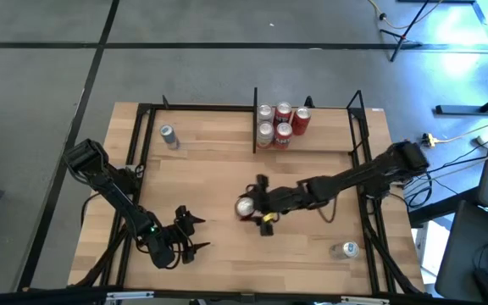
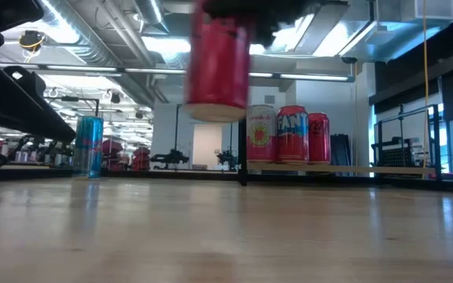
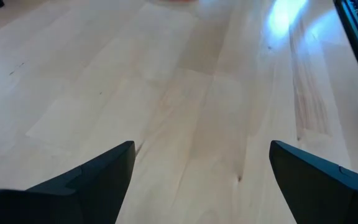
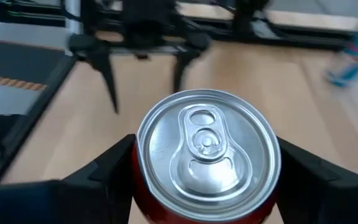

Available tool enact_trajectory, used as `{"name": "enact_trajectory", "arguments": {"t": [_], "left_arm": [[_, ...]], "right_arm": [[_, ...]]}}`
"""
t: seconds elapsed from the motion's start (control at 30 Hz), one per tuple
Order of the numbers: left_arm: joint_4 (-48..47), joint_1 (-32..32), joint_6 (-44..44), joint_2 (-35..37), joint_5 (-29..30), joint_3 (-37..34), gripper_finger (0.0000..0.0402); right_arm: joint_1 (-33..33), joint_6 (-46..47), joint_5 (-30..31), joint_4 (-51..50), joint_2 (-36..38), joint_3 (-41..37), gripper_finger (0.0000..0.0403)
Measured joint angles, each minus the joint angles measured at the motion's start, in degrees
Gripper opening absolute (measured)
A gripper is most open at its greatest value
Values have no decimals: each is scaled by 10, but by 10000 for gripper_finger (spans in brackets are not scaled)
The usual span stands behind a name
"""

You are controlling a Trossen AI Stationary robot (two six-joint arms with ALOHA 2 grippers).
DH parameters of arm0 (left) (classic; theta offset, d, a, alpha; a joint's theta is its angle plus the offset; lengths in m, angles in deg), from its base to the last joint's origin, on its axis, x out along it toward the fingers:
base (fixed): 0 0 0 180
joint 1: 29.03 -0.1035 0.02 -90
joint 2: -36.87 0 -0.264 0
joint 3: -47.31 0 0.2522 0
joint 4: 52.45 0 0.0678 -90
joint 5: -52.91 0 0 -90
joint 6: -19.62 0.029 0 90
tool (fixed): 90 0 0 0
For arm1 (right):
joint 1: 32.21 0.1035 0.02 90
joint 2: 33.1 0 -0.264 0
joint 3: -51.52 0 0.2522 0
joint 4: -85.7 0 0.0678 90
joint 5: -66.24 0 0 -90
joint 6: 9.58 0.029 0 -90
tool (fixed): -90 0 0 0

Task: Place canned beverage on shelf
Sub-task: Put the red black soda can on the shelf aligned with the other red black soda can

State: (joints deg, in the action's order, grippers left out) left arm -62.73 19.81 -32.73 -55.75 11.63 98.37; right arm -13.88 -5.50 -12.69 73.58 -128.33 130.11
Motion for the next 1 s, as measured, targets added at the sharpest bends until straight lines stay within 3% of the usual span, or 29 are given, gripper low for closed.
{"name": "enact_trajectory", "arguments": {"t": [0.3,0.57,0.73,1.0], "left_arm": [[0,-1,2,0,19,0,354],[0,-1,4,0,38,0,354],[0,-6,4,0,38,0,354],[0,-7,4,0,38,0,354]], "right_arm": [[-10,71,116,-43,210,-187,267],[-92,122,157,-140,377,-283,267],[-169,123,164,-176,414,-304,267],[-306,115,133,-178,411,-322,267]]}}
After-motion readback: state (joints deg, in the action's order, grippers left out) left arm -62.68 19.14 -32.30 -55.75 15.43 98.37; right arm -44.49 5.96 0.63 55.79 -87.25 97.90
